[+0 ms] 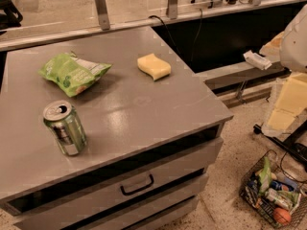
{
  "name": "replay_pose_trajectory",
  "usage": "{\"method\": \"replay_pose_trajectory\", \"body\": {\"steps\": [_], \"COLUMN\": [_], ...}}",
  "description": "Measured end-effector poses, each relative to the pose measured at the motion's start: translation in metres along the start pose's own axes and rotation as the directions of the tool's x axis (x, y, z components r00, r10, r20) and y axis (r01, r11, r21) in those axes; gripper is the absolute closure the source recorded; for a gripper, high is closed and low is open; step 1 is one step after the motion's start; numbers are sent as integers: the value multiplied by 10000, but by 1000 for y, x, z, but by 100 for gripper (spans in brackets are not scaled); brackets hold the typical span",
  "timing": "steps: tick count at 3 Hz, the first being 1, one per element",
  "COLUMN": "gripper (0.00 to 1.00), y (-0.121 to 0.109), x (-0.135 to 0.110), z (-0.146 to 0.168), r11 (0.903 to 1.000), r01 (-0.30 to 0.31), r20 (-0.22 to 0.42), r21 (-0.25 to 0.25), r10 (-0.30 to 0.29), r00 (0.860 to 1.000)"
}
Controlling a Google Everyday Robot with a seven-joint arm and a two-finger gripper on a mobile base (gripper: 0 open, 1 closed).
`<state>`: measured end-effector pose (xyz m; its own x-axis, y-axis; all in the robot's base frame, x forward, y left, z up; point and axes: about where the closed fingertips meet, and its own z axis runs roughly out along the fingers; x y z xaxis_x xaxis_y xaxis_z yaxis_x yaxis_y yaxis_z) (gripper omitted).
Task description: Move sponge near green rice chip bag
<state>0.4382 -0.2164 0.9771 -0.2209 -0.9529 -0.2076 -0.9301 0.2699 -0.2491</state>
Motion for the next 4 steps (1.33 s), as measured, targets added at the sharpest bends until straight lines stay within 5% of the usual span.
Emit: {"method": "replay_pose_trajectory", "body": {"steps": [2,4], "gripper": [0,0], "y": [-17,-97], "x": [-10,-72], "z": [2,23], "r11": [9998,9943], "r01": [173,1040], "r20": [544,2120], "r21": [-46,240], "r10": [-171,-1067], "r00": [9984,9714]}}
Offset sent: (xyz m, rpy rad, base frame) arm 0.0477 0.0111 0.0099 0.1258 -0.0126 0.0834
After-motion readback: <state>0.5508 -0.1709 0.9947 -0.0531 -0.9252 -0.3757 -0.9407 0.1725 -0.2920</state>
